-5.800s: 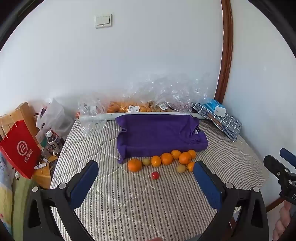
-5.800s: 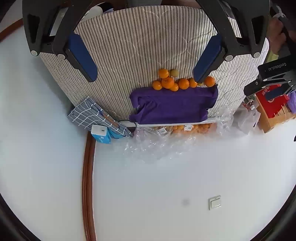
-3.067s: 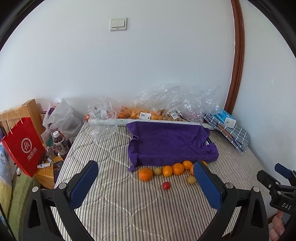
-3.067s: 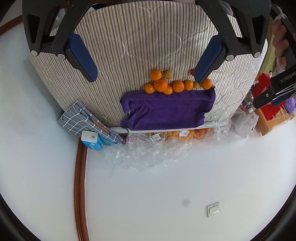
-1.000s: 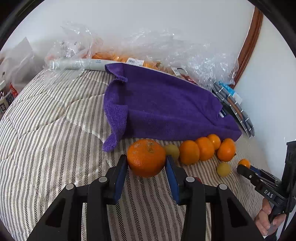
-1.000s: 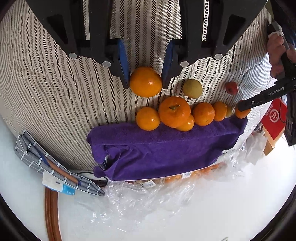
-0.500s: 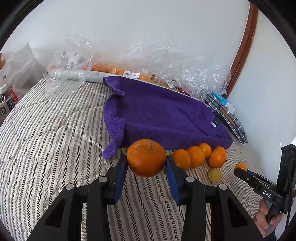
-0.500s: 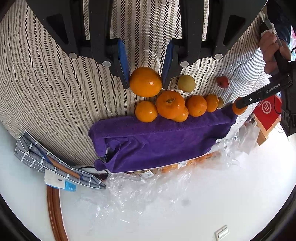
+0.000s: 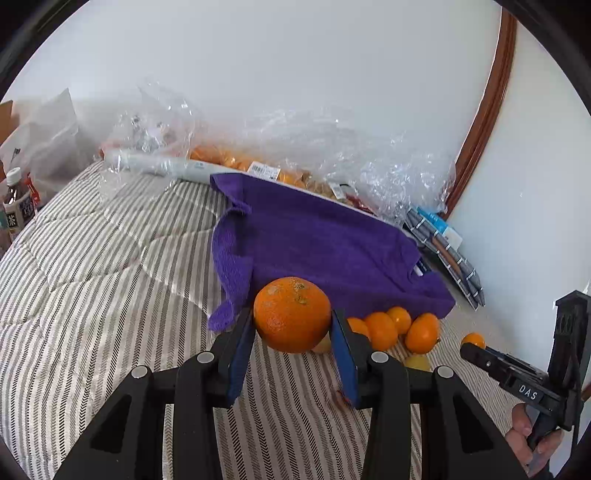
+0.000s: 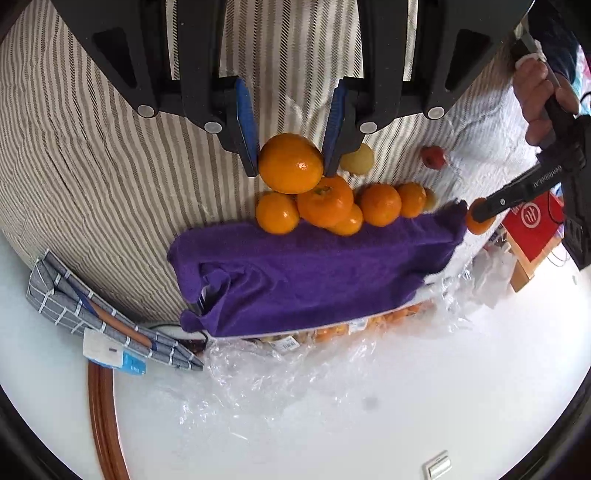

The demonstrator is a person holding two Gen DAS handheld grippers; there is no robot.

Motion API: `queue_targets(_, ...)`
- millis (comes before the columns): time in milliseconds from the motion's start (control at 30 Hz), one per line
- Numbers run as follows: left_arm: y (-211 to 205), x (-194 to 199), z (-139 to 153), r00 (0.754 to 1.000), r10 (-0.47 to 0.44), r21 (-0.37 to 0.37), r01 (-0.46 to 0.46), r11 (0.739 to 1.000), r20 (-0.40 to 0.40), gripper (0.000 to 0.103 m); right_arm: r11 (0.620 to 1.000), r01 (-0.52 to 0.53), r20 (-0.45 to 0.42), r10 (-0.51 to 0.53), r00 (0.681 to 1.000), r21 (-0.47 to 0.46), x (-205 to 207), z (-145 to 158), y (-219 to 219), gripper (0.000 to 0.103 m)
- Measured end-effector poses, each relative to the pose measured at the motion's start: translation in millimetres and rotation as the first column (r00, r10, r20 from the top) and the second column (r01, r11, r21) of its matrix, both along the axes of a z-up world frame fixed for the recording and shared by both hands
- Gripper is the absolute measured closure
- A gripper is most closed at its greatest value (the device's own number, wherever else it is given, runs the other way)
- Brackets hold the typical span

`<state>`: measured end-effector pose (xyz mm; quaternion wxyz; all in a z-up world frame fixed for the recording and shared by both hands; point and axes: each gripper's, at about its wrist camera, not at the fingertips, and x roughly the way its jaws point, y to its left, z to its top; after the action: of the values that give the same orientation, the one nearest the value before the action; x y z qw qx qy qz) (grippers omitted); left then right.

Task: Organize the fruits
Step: 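Carry both held oranges up and over onto the purple towel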

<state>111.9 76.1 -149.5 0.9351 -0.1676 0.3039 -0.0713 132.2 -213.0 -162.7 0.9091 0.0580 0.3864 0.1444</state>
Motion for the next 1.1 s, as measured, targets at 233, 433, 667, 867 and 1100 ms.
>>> queue_targets(233,5.7,14.8,35.7,1.000,0.011,-0.006,-0.011,1.000,0.027,0.064,1.000,0.026,0.102,-0.025,0.994,-0.004,19.1,50.8,3.5,0.069)
queue_targets(433,10.3,54.9,65.8,0.995,0.059,-0.011,-0.058,0.998,0.077,0.064,1.000,0.008,0.170,-0.006,0.985,-0.013,60.2,76.8,12.7,0.069)
queue_targets(667,5.5,111.4,61.6,0.993,0.108,-0.008,-0.108,0.994,0.052,0.064,1.000,0.010,0.172,-0.012,0.985,0.014,116.6,73.6,18.7,0.069)
queue_targets(867,-3.3,138.8,27.7,0.994,0.098,0.041,-0.096,0.995,-0.043,0.064,1.000,0.013,0.118,-0.015,0.993,0.016,151.8,42.4,25.7,0.069)
queue_targets(1100,-2.1,148.6,6.3,0.983,0.107,0.067,-0.097,0.993,-0.151,0.064,0.999,0.001,0.044,0.001,0.999,-0.044,159.9,7.3,26.9,0.069)
